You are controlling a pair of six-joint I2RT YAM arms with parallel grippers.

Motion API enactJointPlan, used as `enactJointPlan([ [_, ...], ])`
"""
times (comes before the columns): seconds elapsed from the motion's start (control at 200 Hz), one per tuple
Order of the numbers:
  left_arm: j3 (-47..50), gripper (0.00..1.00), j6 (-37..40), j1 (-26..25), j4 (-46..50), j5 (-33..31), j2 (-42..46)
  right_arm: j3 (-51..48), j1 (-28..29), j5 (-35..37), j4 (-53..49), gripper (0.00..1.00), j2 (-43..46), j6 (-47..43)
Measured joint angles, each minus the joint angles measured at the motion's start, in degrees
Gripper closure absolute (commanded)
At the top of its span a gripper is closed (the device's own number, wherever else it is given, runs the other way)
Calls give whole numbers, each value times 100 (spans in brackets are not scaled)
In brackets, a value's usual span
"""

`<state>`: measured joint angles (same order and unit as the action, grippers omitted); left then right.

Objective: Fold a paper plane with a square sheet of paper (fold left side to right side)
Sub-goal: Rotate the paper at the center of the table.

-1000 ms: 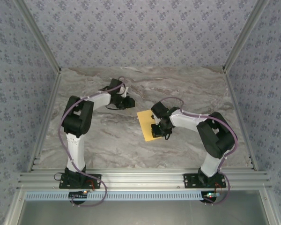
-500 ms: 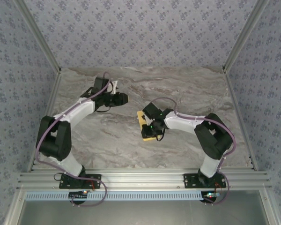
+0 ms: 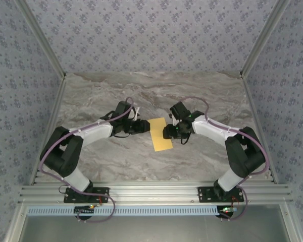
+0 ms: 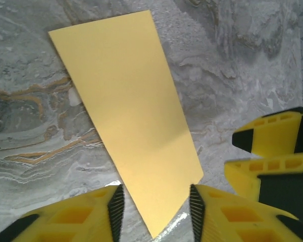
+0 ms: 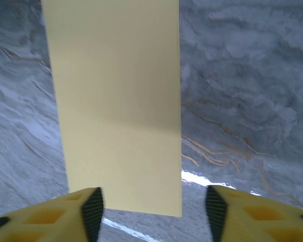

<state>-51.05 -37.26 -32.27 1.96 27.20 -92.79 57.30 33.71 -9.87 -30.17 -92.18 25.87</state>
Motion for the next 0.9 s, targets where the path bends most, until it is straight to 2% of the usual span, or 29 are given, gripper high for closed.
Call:
enactJointPlan([
  [0.205, 321, 28, -212, 0, -83, -732, 372, -92, 295, 179, -52, 5, -238, 24],
  [0.3, 553, 23, -227, 0, -48, -1099, 883, -74, 466, 245, -52, 0, -393, 37],
  [0.48, 667, 22, -240, 37, -9, -1543, 1388, 107, 647, 431, -190, 0, -612, 55],
  [0.899, 667, 21, -225, 76, 131, -1812, 1403, 391, 1108, 776, -358, 0, -857, 229],
])
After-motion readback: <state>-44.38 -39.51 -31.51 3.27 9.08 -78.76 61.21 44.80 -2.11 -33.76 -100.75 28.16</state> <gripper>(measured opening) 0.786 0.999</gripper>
